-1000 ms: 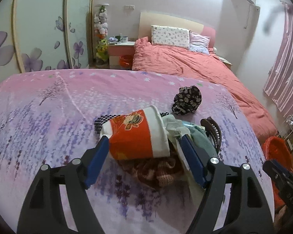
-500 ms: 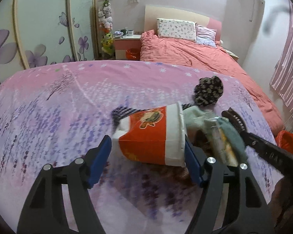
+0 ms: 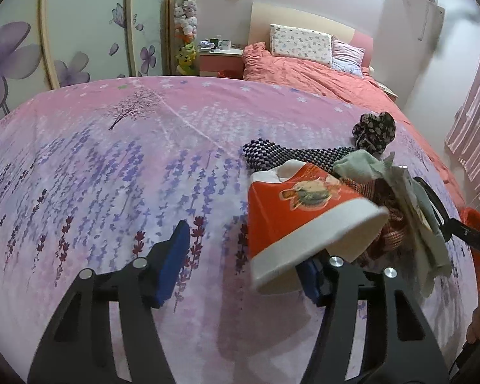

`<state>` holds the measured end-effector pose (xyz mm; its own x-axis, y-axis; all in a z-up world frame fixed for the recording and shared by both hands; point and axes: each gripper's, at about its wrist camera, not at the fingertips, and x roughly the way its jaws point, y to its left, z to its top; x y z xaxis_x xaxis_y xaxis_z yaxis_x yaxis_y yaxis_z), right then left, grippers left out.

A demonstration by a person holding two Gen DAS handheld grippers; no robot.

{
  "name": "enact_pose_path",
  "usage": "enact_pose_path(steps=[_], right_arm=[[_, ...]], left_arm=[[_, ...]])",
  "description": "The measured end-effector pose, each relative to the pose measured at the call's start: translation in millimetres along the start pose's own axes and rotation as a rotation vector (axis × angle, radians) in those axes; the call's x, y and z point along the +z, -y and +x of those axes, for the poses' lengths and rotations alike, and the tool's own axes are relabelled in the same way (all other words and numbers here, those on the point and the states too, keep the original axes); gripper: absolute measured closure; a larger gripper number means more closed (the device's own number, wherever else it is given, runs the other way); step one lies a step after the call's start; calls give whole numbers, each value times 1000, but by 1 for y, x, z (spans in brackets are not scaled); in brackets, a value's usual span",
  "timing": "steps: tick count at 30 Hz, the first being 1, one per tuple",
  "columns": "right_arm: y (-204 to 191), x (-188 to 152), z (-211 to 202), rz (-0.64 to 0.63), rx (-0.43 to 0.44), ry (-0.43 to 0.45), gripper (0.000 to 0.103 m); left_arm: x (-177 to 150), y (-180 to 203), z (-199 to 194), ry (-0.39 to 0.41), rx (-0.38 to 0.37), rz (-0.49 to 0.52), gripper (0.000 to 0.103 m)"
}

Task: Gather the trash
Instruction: 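Grasp the red-and-white paper cup with the left tool while the right tool grasps the hair clip, then carry the paper cup with the left tool to the basket and release it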

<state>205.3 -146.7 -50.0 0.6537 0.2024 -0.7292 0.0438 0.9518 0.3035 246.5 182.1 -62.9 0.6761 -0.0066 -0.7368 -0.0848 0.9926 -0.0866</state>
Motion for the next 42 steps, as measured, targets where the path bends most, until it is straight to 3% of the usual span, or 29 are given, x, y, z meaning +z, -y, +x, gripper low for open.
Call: enact_pose_path(steps=[4,8,18,29,31,33,35,42], right_arm=[[-9,3,11,-21,-8,-14,81],[-13,6,19,-41,-31,-19,78],[-19,16,36,-87,-71,-25,78],[-31,20,52,-183,-144,-50,79],[-31,19,50,-186,-141,-53,84],[-28,17,47,-164,-133,-50,90],[-24,14,43,-145,-126,-46,90],[-15,5,25,-111,-120,-26,90]], left_arm=[[-1,5,0,1,-12,16,45],[1,9,6,-9,-25,15,56],[7,10,15,-17,-13,23,71],[12,20,23,-5,8,68,72],[13,20,23,-3,0,65,74],[13,20,25,-6,-4,59,83],[12,18,26,-17,-28,54,97],[7,16,14,10,-47,54,98]])
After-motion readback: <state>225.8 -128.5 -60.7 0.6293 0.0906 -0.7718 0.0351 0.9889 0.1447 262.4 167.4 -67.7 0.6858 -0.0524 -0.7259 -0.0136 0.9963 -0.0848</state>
